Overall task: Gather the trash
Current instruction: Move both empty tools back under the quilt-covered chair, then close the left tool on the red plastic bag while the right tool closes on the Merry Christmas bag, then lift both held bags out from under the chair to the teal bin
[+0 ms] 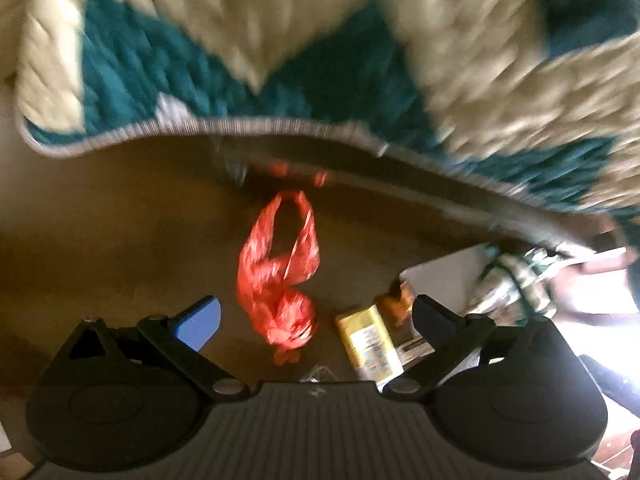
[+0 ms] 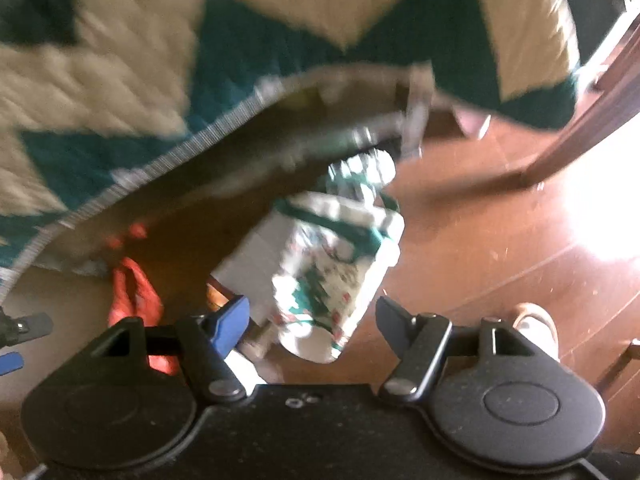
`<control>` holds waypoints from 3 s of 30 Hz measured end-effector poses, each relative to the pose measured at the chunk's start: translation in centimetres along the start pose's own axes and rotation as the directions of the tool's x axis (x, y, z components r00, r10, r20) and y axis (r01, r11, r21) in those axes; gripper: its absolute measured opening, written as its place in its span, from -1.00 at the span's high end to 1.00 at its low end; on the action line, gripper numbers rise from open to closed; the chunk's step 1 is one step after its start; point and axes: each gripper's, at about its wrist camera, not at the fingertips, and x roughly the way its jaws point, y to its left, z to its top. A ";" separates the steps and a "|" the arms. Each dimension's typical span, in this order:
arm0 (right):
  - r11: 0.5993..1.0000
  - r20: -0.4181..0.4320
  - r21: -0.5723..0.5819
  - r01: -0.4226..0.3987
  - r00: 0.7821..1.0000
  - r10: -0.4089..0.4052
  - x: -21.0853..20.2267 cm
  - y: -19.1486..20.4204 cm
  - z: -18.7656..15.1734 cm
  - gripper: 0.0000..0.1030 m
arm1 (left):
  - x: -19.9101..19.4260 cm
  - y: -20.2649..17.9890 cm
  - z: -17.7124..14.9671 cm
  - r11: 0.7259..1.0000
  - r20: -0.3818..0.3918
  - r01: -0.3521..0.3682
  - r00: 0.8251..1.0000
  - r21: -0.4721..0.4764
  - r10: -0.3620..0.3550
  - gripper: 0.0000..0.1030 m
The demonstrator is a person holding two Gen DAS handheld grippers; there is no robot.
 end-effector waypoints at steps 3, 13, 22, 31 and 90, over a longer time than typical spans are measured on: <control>0.999 -0.087 0.033 0.008 0.996 -0.005 3.9 -0.7 -0.2 -0.36 | 4.5 0.5 0.4 0.999 -0.075 -0.037 0.996 -0.005 0.037 -0.99; 0.998 -0.190 0.067 0.007 0.982 0.006 10.7 -2.1 0.1 -0.35 | 15.7 2.4 0.0 0.992 -0.225 -0.116 0.966 0.047 0.124 -0.99; 0.988 -0.218 0.147 0.039 0.976 -0.006 14.9 -3.5 -0.4 -0.30 | 20.1 2.9 -1.5 0.996 -0.323 -0.084 0.944 -0.032 0.069 -0.98; 0.982 -0.163 0.187 0.018 0.987 0.012 15.5 -4.1 0.3 -0.15 | 20.9 2.8 -2.5 0.996 -0.360 -0.042 0.933 -0.080 0.010 -0.19; 0.962 0.746 -0.240 0.132 0.659 0.095 -47.5 -8.5 -5.7 0.98 | -39.4 -16.6 -9.6 0.797 0.242 0.325 0.835 0.508 -0.495 -0.09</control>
